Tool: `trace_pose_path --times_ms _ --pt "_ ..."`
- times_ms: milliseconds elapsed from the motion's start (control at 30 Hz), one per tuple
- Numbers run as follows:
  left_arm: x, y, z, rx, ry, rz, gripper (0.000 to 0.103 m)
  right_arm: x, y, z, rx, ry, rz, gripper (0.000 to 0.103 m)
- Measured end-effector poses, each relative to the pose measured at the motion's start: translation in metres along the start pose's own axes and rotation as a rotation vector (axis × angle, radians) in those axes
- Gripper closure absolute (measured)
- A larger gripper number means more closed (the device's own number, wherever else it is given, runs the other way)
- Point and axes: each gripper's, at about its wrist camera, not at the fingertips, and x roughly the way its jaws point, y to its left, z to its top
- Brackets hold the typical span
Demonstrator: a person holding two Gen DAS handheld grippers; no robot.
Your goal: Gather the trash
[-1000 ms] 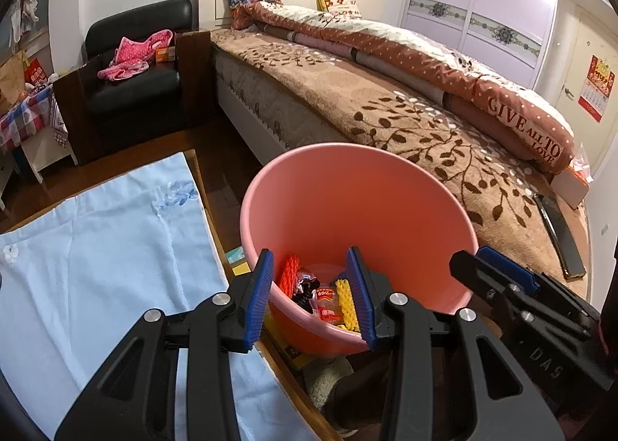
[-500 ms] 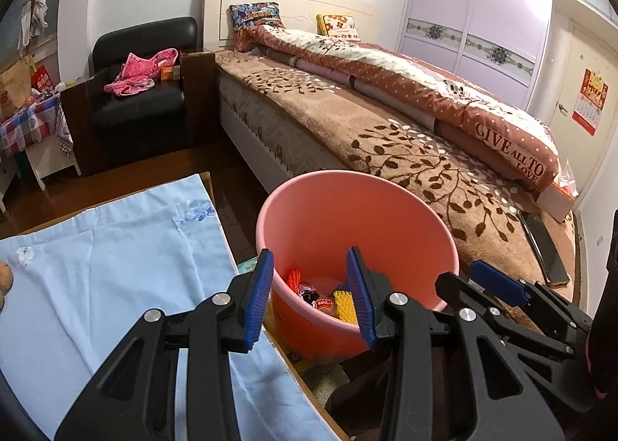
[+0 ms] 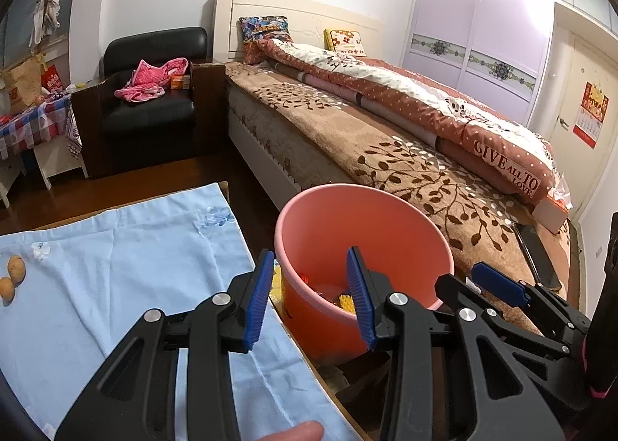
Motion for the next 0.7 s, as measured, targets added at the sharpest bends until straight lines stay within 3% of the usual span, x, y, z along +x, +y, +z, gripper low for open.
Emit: trace_pose_path --times_ms 700 --pt "-0.019 0.012 -0.008 -0.024 -0.021 -0.029 0.064 -0.011 0.017 -0.001 -0.035 -0.015 -0.014 0.051"
